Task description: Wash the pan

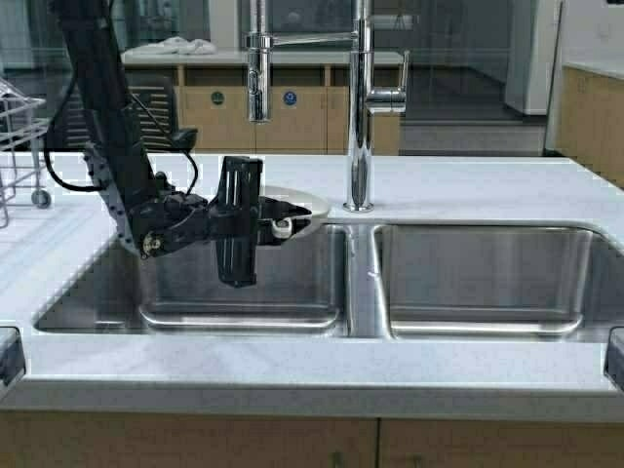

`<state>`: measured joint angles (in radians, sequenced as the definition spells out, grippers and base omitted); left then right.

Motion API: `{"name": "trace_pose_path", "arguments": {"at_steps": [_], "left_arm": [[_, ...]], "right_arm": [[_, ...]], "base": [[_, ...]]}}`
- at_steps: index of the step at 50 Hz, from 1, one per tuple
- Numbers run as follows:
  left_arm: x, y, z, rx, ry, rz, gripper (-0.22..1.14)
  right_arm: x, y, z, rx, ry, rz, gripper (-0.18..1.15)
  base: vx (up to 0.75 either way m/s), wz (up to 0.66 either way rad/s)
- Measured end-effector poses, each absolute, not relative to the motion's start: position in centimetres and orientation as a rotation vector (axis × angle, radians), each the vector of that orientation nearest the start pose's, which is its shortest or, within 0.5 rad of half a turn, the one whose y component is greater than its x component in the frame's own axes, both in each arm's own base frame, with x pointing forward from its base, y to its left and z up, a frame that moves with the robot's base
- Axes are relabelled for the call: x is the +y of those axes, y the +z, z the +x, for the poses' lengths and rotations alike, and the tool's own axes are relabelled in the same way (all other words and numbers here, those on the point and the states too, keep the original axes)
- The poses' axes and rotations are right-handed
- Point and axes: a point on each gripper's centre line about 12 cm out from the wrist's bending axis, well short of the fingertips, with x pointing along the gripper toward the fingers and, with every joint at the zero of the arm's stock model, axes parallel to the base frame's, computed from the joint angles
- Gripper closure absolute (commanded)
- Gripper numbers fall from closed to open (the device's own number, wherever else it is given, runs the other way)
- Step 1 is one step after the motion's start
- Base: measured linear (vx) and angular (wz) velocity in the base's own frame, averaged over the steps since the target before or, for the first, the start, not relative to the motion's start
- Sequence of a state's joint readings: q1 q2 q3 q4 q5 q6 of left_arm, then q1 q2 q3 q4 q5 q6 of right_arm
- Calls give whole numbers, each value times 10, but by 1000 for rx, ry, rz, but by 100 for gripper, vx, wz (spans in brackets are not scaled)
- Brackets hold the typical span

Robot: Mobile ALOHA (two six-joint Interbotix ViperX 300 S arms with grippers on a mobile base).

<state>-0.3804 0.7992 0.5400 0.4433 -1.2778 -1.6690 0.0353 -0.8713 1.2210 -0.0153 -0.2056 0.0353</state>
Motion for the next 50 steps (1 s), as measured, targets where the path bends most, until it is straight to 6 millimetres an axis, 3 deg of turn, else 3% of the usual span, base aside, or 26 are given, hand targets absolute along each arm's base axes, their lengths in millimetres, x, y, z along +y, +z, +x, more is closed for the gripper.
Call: {"name": "trace_pose_path", "arguments": {"at_steps": [7,19,35,43,50], "left_arm": [[-200,-12,359,728,-550,-1455,89],[-198,8,324,749,-597,-1465,89],[-226,7,275,874,-686,-1442,89],[-226,5,260,873,-665,-1436,89],[-221,7,261,828,-657,-1455,89]], "right_arm": [[8,245,207,148,37,16,91],[8,242,208,154,36,30,91],[8,234,211,191,33,50,91],[9,223,224,257,37,37,91],[10,221,251,311,37,31,85]], "base": [[19,4],[18,10],[14,13],[9,7],[5,3]]}}
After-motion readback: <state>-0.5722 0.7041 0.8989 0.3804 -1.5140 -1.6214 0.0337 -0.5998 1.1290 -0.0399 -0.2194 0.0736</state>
